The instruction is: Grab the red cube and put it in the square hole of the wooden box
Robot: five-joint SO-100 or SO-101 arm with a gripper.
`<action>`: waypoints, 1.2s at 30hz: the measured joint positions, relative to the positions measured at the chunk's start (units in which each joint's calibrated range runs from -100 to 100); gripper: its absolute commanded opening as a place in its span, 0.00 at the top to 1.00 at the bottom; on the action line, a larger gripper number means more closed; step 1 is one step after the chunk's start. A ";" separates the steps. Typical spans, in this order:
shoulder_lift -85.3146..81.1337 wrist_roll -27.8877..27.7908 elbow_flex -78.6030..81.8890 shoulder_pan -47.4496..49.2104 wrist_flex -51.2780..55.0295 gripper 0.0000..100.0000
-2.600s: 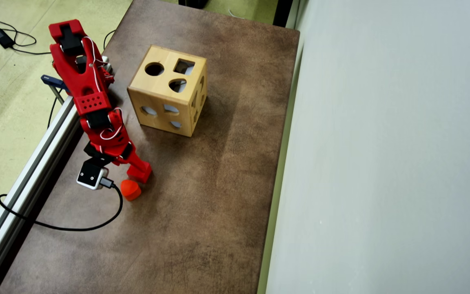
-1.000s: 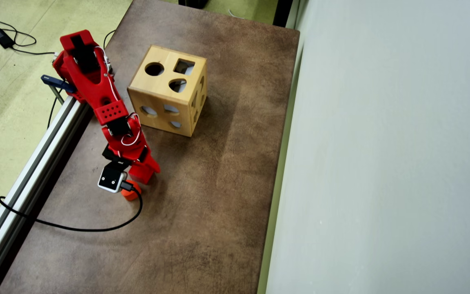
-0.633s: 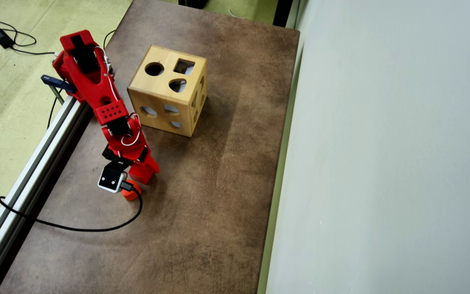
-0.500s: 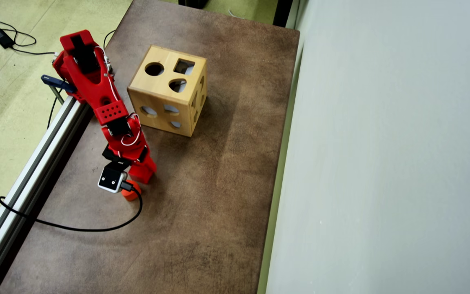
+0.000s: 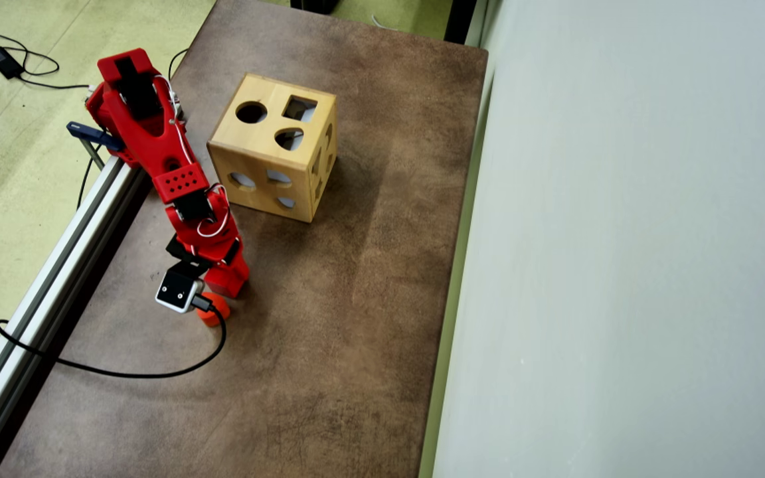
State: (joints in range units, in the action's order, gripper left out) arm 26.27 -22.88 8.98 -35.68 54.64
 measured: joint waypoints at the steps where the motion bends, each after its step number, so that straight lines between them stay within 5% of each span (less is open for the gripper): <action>1: -0.93 0.05 0.00 0.00 0.00 0.98; 15: -21.27 0.93 0.00 -0.07 2.26 0.98; 26: -43.64 8.69 -4.24 6.18 23.24 0.98; 36: -45.17 13.53 -24.47 19.19 42.21 0.98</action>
State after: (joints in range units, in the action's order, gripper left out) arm -18.90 -9.35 -15.49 -16.49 96.85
